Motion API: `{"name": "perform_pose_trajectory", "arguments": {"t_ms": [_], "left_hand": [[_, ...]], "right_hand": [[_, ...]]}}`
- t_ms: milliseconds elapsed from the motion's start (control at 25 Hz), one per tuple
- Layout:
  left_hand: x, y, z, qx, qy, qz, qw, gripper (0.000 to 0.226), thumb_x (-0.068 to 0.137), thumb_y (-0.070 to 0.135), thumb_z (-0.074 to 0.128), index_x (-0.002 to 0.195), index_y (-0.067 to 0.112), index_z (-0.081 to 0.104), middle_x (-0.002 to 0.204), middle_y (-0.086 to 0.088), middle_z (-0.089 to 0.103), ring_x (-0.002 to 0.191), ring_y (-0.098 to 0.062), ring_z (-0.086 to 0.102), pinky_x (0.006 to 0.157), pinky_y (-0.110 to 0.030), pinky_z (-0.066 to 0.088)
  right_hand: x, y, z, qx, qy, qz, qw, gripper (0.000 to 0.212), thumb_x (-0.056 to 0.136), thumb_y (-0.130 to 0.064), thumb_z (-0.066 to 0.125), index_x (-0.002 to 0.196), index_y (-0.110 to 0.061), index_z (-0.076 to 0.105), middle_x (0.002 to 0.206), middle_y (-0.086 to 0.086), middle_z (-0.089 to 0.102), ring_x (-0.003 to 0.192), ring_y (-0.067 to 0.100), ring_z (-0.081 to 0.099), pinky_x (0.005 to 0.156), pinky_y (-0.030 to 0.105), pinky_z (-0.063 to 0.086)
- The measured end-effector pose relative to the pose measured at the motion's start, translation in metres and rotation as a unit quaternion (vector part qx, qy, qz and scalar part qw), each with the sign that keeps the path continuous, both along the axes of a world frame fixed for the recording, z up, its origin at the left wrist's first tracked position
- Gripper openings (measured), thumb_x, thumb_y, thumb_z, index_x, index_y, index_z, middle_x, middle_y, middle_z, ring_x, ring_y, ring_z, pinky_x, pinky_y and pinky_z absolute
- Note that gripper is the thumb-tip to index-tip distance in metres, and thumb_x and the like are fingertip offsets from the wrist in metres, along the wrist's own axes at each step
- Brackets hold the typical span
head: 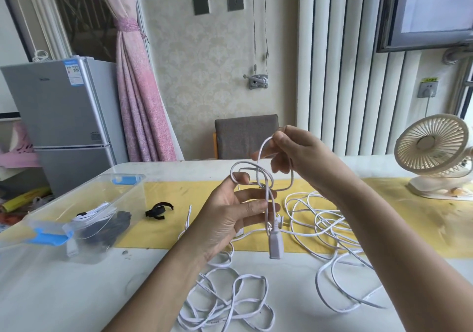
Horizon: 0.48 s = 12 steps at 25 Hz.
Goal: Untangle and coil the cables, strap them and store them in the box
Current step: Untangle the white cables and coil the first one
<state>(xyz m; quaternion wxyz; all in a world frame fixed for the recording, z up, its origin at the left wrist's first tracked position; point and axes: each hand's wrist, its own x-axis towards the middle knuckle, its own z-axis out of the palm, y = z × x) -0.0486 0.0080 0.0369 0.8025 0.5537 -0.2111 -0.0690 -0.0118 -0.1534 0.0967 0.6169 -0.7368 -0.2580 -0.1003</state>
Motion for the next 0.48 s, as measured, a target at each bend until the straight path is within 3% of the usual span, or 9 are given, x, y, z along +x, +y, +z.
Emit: {"name": "perform_pose_trajectory", "arguments": {"t_ms": [200, 320, 480], "left_hand": [[0.003, 0.013, 0.007, 0.058, -0.056, 0.052, 0.995, 0.034, 0.072, -0.002, 0.061, 0.091, 0.015, 0.039, 0.088, -0.014, 0.071, 0.062, -0.020, 0.065, 0.056, -0.026, 0.054], [0.006, 0.019, 0.008, 0.068, -0.082, 0.077, 0.991, 0.028, 0.072, 0.001, 0.062, 0.084, 0.018, 0.043, 0.092, -0.003, 0.069, 0.065, -0.016, 0.063, 0.052, -0.024, 0.051], [0.005, 0.023, 0.010, 0.059, -0.068, 0.079, 0.993, 0.033, 0.072, -0.004, 0.066, 0.073, 0.018, 0.042, 0.082, -0.001, 0.066, 0.063, -0.012, 0.059, 0.046, -0.022, 0.047]], "right_hand": [[-0.004, -0.004, -0.001, -0.155, -0.010, 0.024, 0.988, 0.018, 0.097, -0.015, 0.049, 0.079, -0.013, 0.047, 0.063, -0.013, 0.063, 0.046, 0.007, 0.040, 0.048, 0.021, 0.032], [-0.003, -0.010, 0.000, -0.235, -0.053, 0.037, 0.970, 0.014, 0.088, -0.016, 0.064, 0.077, -0.016, 0.054, 0.065, -0.008, 0.061, 0.059, 0.007, 0.046, 0.058, 0.026, 0.035], [-0.002, -0.014, 0.001, -0.286, -0.034, 0.063, 0.956, 0.006, 0.082, -0.021, 0.070, 0.078, -0.025, 0.070, 0.073, -0.001, 0.068, 0.069, 0.006, 0.054, 0.068, 0.030, 0.045]]}}
